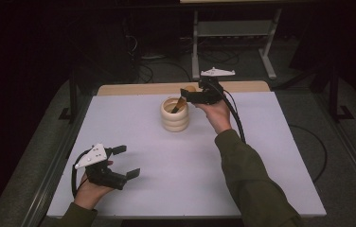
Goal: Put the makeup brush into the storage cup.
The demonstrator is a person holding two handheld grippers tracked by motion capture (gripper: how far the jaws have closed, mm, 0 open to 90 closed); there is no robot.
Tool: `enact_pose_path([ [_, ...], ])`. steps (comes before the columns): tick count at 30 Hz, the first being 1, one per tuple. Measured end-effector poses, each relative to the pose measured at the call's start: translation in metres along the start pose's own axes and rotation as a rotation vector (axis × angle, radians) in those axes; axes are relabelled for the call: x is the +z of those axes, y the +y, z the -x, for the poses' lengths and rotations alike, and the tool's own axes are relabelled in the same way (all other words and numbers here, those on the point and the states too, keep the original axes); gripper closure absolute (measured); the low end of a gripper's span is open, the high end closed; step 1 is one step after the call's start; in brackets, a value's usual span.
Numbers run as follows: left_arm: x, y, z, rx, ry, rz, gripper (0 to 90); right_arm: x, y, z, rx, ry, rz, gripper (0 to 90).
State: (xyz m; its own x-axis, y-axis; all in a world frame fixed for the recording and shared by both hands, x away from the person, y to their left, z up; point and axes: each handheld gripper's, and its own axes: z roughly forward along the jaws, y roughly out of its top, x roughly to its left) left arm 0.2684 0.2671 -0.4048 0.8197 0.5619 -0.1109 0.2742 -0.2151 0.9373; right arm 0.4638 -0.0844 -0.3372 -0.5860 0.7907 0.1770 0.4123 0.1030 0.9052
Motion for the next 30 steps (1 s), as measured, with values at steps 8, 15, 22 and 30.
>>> enact_pose_path([
  [8,-0.004,0.000,-0.002,-0.003,0.006,0.000,0.0,-0.016,-0.002,0.001,-0.021,0.021,-0.014,12.9],
  [15,-0.007,0.000,-0.003,-0.006,0.018,0.002,0.0,-0.031,-0.011,0.004,-0.029,0.049,-0.009,13.0],
  [22,-0.007,-0.001,-0.003,-0.007,0.014,0.005,0.0,-0.051,-0.025,0.004,-0.072,0.054,-0.007,13.0],
  [30,-0.008,-0.001,-0.003,-0.014,0.017,0.009,0.0,-0.069,-0.038,0.008,-0.084,0.065,0.001,12.7],
])
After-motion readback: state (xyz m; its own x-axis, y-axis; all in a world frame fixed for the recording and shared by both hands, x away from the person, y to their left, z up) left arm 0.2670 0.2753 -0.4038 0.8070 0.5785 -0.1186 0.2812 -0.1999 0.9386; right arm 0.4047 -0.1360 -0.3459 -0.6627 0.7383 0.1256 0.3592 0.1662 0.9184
